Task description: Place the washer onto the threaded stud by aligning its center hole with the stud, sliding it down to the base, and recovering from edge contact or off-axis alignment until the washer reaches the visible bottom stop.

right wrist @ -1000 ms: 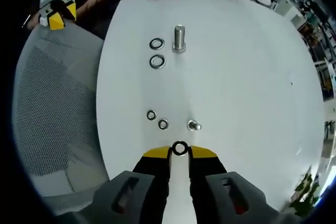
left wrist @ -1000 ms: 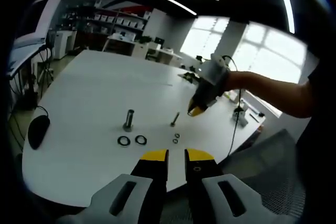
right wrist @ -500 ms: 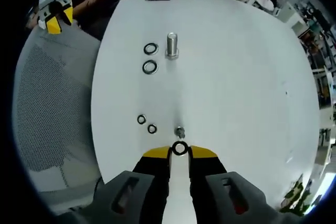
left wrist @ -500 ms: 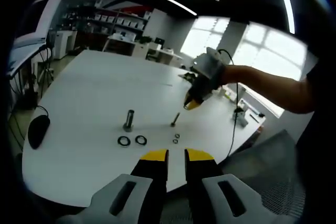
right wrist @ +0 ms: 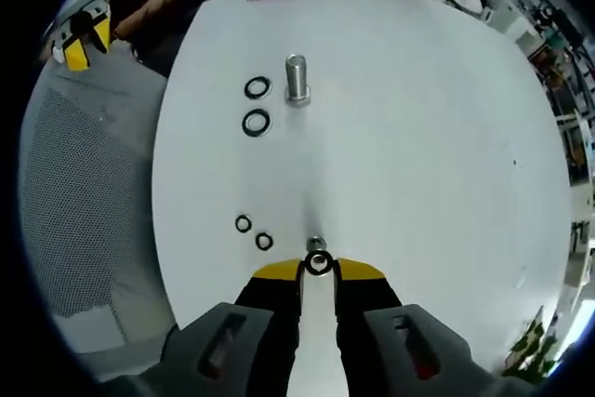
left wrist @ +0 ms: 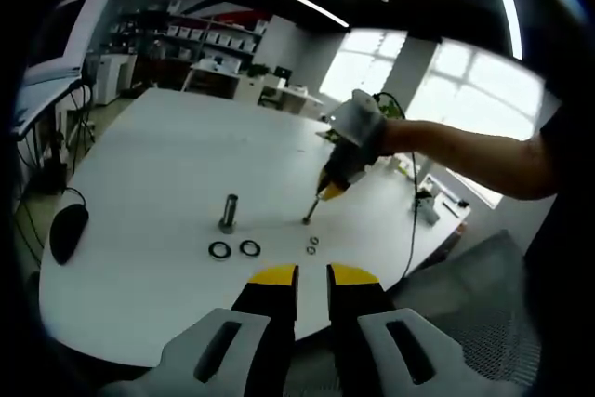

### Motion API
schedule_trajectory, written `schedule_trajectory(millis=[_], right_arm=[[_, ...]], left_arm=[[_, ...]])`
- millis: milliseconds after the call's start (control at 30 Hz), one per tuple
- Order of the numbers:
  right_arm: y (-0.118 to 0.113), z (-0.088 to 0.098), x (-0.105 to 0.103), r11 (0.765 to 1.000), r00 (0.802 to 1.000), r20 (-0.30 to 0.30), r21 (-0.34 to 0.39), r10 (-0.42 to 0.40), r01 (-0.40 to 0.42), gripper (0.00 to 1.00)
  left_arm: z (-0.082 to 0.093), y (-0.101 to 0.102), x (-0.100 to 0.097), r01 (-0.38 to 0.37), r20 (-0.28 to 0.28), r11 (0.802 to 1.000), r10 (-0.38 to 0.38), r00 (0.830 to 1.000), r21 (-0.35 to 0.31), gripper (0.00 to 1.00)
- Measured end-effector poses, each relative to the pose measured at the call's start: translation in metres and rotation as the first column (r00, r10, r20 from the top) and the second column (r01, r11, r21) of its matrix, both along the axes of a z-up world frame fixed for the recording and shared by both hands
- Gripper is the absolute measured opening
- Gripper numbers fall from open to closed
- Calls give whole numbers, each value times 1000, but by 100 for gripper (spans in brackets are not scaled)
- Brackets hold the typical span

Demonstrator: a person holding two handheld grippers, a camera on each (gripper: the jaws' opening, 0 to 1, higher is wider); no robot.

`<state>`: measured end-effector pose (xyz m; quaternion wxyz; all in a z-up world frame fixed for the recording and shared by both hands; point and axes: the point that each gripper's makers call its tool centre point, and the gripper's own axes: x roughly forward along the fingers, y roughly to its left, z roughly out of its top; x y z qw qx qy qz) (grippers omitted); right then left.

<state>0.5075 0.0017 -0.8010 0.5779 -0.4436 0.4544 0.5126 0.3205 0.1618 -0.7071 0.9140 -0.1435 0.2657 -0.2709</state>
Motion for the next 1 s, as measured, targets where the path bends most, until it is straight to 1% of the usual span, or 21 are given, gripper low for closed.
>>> schedule_trajectory(millis=[100, 467, 767, 1000], right_arm=[[-1, -2, 1, 1000, 1000, -3, 0, -17, 17, 14], [0, -7, 0, 1000, 1000, -13, 1, -25, 25, 14], [-1, -16, -1, 1000, 999, -25, -10, -26, 26, 14], [-1, -25, 0, 999, 999, -23, -18, -29, 28, 14]], left_arm=[[0, 0, 0, 1, -1, 1000, -1, 1000, 0, 10], [-1, 0, 0, 0, -4, 1000, 0, 1000, 1, 10], [-1, 0, 0, 0, -6, 1000, 0, 1000, 1, 10], [-1, 0, 0, 1, -9, 1000, -1, 1000, 2, 10]])
